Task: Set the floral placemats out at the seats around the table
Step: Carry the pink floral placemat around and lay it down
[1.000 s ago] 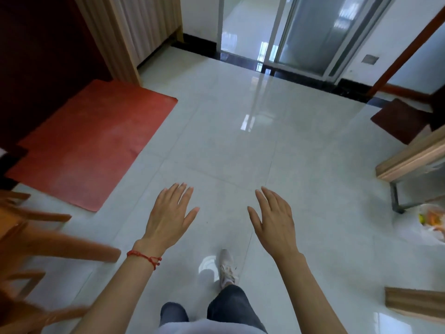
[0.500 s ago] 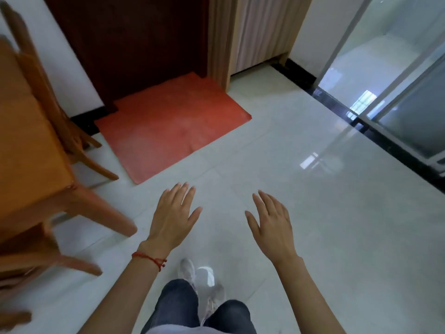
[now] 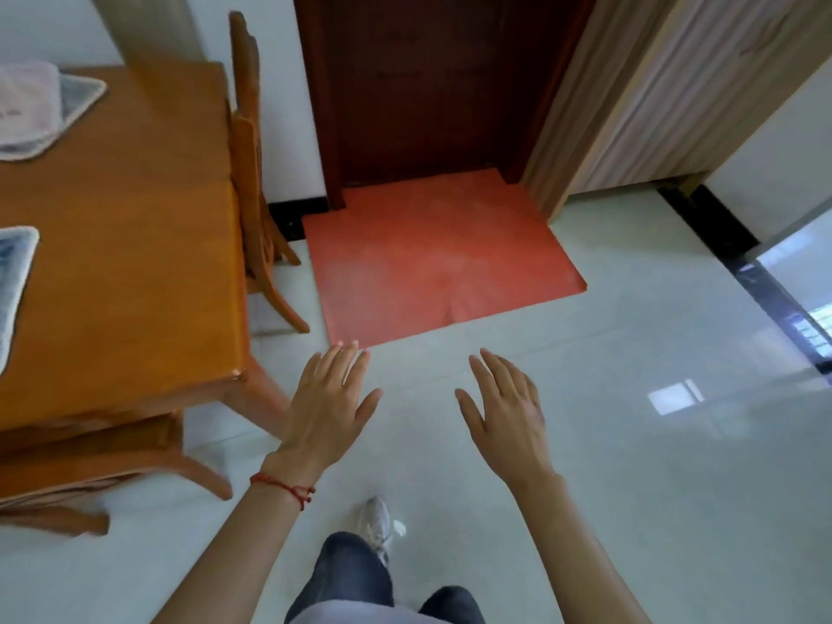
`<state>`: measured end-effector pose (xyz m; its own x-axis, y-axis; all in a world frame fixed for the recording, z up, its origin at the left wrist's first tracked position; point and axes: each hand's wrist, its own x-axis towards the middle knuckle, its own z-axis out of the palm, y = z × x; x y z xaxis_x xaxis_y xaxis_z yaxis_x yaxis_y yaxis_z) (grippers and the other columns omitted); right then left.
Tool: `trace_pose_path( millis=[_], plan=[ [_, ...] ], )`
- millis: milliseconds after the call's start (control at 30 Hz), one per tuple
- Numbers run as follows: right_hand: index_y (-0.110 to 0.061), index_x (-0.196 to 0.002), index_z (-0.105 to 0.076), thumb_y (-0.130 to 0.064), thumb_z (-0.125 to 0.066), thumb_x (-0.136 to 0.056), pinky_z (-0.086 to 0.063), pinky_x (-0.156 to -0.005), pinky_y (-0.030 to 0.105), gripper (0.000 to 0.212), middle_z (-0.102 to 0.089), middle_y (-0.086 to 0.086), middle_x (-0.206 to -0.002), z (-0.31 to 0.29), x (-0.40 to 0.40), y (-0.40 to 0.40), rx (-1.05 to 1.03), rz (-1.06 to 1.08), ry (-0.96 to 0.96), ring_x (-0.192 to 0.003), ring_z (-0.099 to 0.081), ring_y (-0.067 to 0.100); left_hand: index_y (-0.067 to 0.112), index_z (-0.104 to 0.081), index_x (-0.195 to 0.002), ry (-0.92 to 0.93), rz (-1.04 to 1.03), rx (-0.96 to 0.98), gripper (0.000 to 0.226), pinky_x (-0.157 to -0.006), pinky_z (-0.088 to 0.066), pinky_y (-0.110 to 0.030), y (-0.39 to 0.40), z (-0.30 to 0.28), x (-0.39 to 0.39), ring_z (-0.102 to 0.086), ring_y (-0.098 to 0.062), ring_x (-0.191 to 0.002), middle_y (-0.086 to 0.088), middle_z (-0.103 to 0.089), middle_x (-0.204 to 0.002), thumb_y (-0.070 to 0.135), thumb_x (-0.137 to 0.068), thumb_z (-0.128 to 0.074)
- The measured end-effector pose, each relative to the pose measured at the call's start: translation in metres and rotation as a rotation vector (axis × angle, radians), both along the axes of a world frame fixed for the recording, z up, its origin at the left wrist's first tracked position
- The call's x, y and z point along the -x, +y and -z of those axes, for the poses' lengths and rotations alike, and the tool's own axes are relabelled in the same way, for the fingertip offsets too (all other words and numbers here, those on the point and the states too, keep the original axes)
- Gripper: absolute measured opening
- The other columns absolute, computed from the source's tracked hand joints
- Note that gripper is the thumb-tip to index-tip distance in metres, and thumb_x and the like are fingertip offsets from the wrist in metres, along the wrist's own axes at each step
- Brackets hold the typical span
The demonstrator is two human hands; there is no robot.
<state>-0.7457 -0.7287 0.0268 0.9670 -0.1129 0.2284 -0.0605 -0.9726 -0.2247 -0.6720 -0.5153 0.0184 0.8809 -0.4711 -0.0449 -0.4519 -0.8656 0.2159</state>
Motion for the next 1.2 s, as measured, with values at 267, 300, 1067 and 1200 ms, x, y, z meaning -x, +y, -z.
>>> trace_pose_path(
  millis=[267,300,1067,1200],
  plan=[
    [-0.005,-0.117,-0.059,-0.041,-0.033,-0.094,-0.045,-0.094,0.04,0.049,-0.061,0.013,-0.122,-0.001,-0.1,-0.013,0.025,-0.055,-0.042,-0.111,-0.058,0.031,0.003,-0.052,-0.127,-0.023,-0.067,-0.013,0.061,-0.099,-0.043,-0.049,-0.001,-0.007,-0.087,-0.051,-0.034,-0.121,-0.017,-0.057,-0.128,0.046,-0.096,-0.022],
    [-0.005,-0.116,-0.06,-0.041,-0.033,-0.094,-0.045,-0.093,0.04,0.049,-0.061,0.013,-0.122,-0.002,-0.113,-0.017,0.028,-0.061,-0.05,-0.11,-0.058,0.031,0.003,-0.052,-0.127,-0.023,-0.078,-0.014,0.062,-0.099,-0.043,-0.049,-0.002,-0.007,-0.098,-0.051,-0.034,-0.121,-0.017,-0.057,-0.128,0.047,-0.096,-0.02],
    [-0.005,-0.119,-0.057,-0.034,-0.04,-0.088,-0.046,-0.092,0.042,0.046,-0.059,0.013,-0.124,-0.015,-0.441,-0.117,0.02,-0.304,-0.049,-0.111,-0.057,0.031,0.0,-0.057,-0.12,-0.055,-0.365,-0.045,0.071,-0.095,-0.043,-0.05,-0.081,-0.033,-0.359,-0.056,-0.036,-0.115,-0.02,-0.06,-0.122,0.05,-0.097,-0.011],
    [-0.005,-0.119,-0.057,-0.036,-0.04,-0.09,-0.045,-0.094,0.043,0.045,-0.058,0.014,-0.125,-0.011,-0.491,-0.113,0.016,-0.319,-0.058,-0.112,-0.056,0.031,0.0,-0.057,-0.12,-0.057,-0.375,-0.056,0.072,-0.096,-0.043,-0.049,-0.077,-0.03,-0.406,-0.056,-0.035,-0.115,-0.019,-0.06,-0.121,0.049,-0.097,-0.009]
  ],
)
